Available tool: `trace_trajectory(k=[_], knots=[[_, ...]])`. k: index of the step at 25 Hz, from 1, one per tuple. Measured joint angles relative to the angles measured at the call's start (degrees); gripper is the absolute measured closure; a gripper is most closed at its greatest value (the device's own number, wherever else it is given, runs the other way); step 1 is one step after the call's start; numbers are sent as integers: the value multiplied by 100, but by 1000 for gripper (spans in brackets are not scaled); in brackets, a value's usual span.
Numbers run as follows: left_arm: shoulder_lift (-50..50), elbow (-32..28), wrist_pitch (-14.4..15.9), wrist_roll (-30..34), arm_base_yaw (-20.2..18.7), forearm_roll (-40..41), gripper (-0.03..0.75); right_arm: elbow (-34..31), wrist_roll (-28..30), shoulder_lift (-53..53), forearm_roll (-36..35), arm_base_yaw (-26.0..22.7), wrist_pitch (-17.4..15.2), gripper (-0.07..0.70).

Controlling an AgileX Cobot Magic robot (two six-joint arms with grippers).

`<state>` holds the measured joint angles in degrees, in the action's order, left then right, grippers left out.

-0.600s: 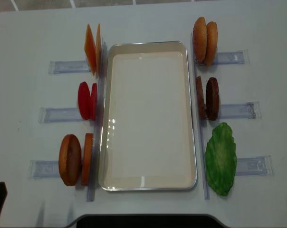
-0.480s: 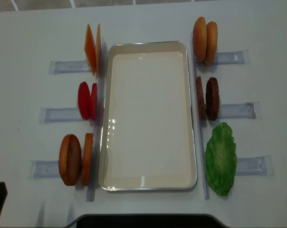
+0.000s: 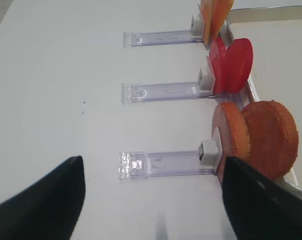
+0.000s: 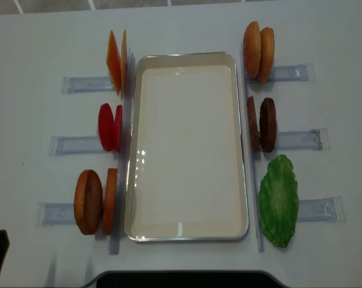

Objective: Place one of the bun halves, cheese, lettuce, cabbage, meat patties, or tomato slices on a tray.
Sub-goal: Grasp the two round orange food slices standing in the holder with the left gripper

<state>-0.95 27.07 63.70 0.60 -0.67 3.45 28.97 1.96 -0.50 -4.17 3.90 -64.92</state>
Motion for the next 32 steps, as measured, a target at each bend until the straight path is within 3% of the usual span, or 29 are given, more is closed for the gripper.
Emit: trace_trajectory(k=[10,19,25,32], knots=[[950,346,316,-60,0,-8,55,0,0,0,0,0,0,94],[2891,941,321,-234,0,-220,55,0,0,0,0,0,0,94],[4273,1293,574,-239,0,-274,55,0,0,0,0,0,0,94],[5604,1650,582,-244,0,-274,55,0,0,0,0,0,0,94]])
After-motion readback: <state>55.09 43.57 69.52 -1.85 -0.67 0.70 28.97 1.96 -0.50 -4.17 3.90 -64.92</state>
